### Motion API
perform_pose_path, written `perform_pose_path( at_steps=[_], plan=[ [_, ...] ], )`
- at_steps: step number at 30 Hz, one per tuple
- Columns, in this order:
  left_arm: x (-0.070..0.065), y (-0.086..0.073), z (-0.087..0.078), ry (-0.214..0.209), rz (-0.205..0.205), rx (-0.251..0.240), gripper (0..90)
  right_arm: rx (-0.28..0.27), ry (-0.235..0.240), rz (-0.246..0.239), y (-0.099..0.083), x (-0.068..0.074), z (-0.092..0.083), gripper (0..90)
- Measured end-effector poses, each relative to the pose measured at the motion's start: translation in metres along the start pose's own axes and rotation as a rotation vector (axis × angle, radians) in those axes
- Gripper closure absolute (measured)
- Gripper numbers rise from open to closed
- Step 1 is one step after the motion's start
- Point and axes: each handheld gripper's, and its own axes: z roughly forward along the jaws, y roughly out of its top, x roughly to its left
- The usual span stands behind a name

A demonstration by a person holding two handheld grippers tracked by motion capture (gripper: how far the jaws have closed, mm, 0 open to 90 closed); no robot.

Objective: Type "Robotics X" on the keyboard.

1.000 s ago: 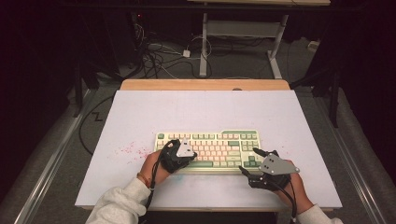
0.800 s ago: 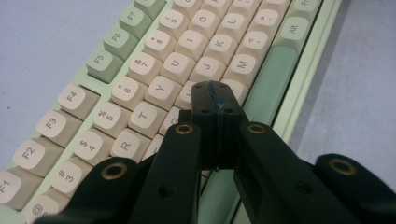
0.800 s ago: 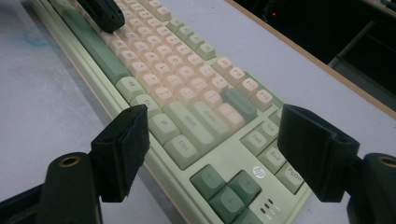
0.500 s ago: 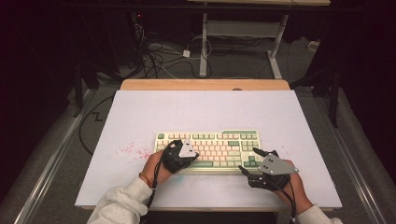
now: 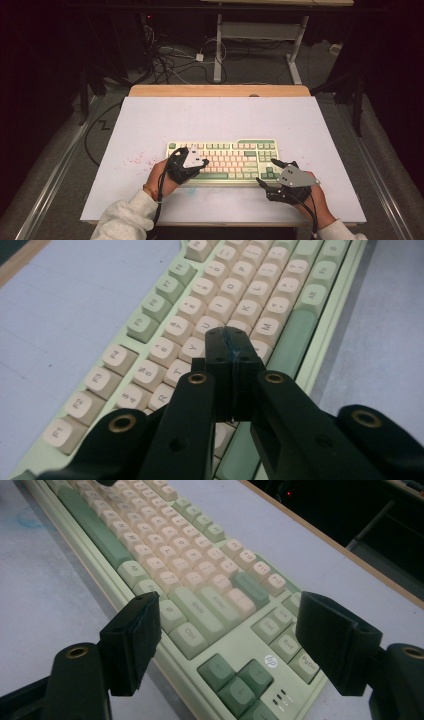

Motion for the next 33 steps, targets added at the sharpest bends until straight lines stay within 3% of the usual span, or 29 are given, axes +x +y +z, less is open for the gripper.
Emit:
perform_pose_path(
  at_steps=[12, 22, 26, 30, 33],
  plan=[
    [0.009, -0.009, -0.014, 0.048, -0.02, -0.036, 85.1, 0.002, 0.003, -0.001, 0.0, -0.001, 0.0, 26.8],
    [0.007, -0.017, -0.023, 0.087, 0.004, -0.065, 78.9, 0.007, 0.008, -0.005, 0.0, 0.0, 0.001, 26.9],
    [0.006, -0.021, -0.025, 0.111, 0.028, -0.068, 69.3, 0.006, 0.007, -0.005, 0.0, 0.0, 0.0, 26.9],
    [0.006, -0.024, -0.029, 0.123, 0.036, -0.076, 48.8, 0.012, 0.011, -0.001, 0.0, 0.0, 0.001, 27.4],
    [0.007, -0.027, -0.032, 0.136, 0.025, -0.091, 38.5, 0.014, 0.014, -0.002, -0.001, 0.0, 0.001, 27.4]
  ],
)
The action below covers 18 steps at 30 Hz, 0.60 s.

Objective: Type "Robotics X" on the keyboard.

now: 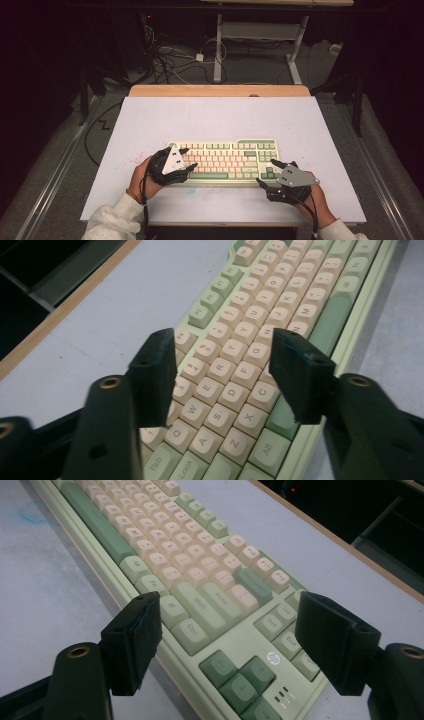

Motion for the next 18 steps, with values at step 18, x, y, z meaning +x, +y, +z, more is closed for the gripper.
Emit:
perform_pose_path(
  at_steps=[18],
  plan=[
    [-0.008, -0.022, -0.018, 0.086, -0.042, -0.029, 17.7, -0.017, 0.053, 0.055, 0.0, -0.006, -0.002, 44.2]
  ],
)
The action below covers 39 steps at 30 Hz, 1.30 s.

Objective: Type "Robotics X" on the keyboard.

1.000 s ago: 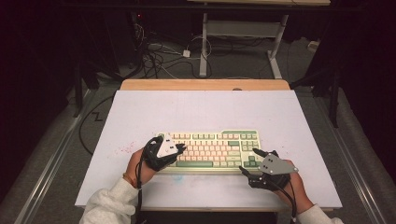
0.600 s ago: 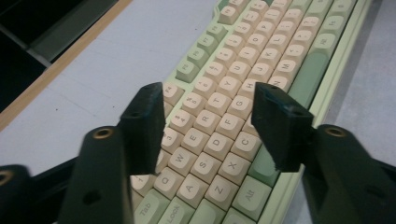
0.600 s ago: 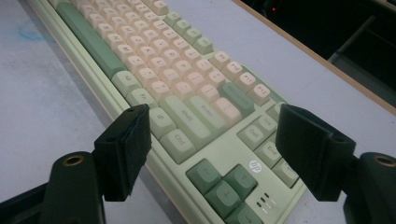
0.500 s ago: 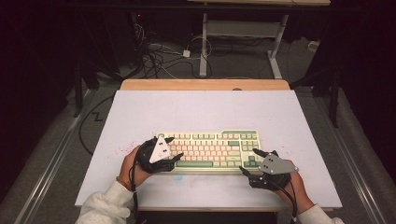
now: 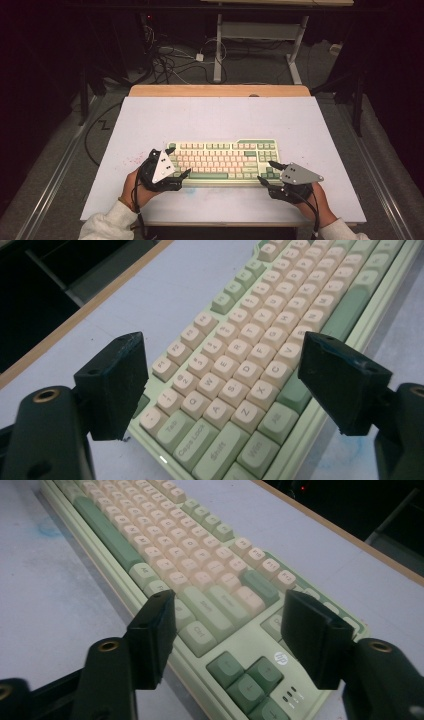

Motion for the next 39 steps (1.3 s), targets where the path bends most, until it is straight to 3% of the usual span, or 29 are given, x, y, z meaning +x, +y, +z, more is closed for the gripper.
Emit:
perform_pose_path(
  at_steps=[8, 14, 25, 30, 39],
  plan=[
    [0.002, -0.015, -0.011, 0.019, -0.027, 0.002, 15.9, 0.019, 0.026, 0.024, 0.002, -0.003, 0.002, 77.9],
    [0.001, -0.025, -0.015, 0.013, -0.036, 0.023, 15.8, 0.039, 0.047, 0.015, 0.006, -0.005, 0.005, 89.5],
    [-0.001, -0.035, -0.019, 0.011, -0.056, 0.046, 15.8, 0.061, 0.073, -0.027, 0.03, -0.008, 0.02, 90.0],
    [-0.001, -0.037, -0.02, 0.009, -0.055, 0.055, 15.8, 0.078, 0.098, -0.055, 0.043, -0.004, 0.038, 90.0],
    [0.0, -0.039, -0.021, 0.005, -0.063, 0.051, 15.8, 0.109, 0.127, -0.065, 0.059, 0.003, 0.07, 90.0]
  ],
)
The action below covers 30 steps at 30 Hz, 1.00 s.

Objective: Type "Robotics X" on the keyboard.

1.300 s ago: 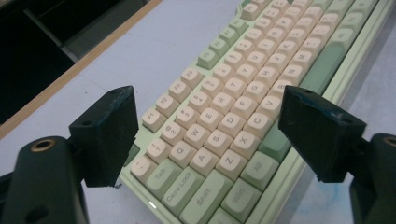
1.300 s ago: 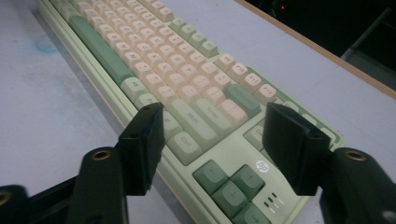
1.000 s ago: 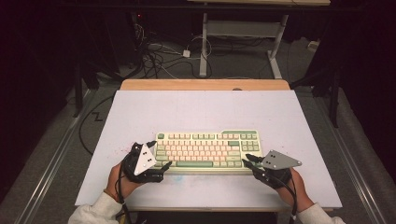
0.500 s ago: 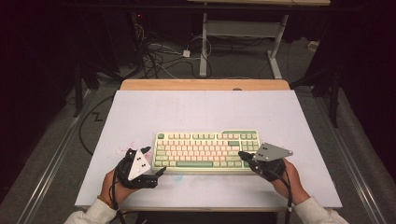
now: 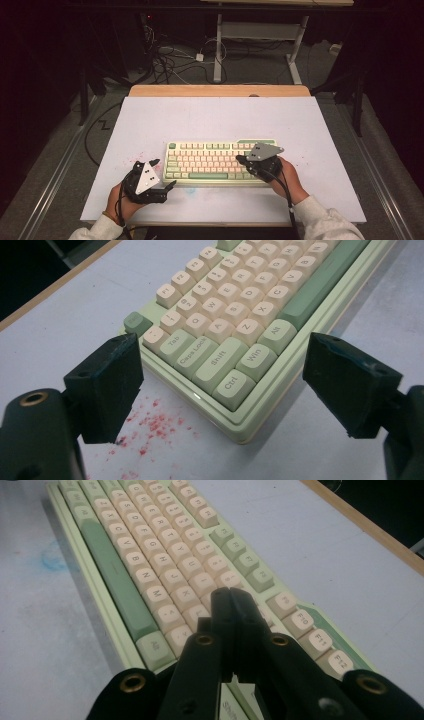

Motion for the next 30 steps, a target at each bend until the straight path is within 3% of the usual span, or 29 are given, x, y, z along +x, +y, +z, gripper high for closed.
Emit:
perform_pose_path(
  at_steps=[15, 28, 30],
  plan=[
    [0.001, 0.0, 0.001, -0.006, -0.005, -0.004, 15.9, 0.078, 0.015, -0.022, 0.014, 0.003, 0.043, 90.0],
    [0.001, -0.001, 0.002, -0.009, 0.0, 0.008, 15.8, 0.12, -0.008, -0.034, 0.014, 0.004, 0.056, 90.0],
    [0.0, -0.001, 0.003, -0.014, 0.0, 0.012, 15.8, 0.148, -0.003, -0.028, 0.014, 0.005, 0.058, 90.0]
  ],
)
